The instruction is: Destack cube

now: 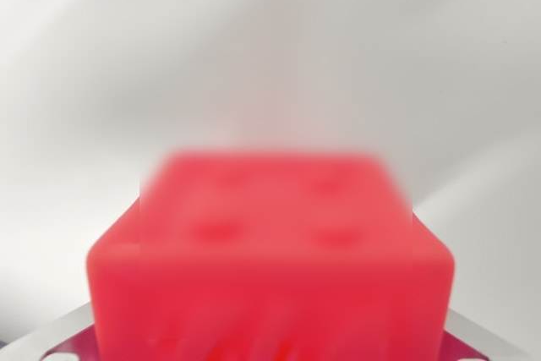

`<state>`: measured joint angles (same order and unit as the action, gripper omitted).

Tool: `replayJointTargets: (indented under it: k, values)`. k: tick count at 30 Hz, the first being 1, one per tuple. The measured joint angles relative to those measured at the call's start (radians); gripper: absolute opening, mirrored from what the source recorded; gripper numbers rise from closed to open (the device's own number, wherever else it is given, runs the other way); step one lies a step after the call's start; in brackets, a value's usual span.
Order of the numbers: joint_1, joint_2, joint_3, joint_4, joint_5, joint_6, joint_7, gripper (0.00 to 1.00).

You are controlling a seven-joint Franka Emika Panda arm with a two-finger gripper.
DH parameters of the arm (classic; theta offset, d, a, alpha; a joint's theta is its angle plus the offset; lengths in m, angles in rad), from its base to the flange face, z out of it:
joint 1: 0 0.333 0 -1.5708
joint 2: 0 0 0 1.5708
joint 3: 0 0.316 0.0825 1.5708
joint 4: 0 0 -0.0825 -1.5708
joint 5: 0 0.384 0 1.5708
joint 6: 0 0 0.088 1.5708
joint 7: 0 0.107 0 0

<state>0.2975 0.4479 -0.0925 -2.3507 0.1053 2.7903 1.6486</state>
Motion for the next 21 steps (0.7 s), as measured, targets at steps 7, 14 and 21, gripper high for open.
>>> replayJointTargets:
  k: [7,14,21]
  values:
    - [-0.010,0.028,0.010,0.008,0.001,0.020,-0.001,0.00]
    - [-0.016,0.052,0.017,0.015,0.001,0.038,-0.001,0.00]
    - [-0.022,0.066,0.022,0.020,0.001,0.048,-0.001,0.00]
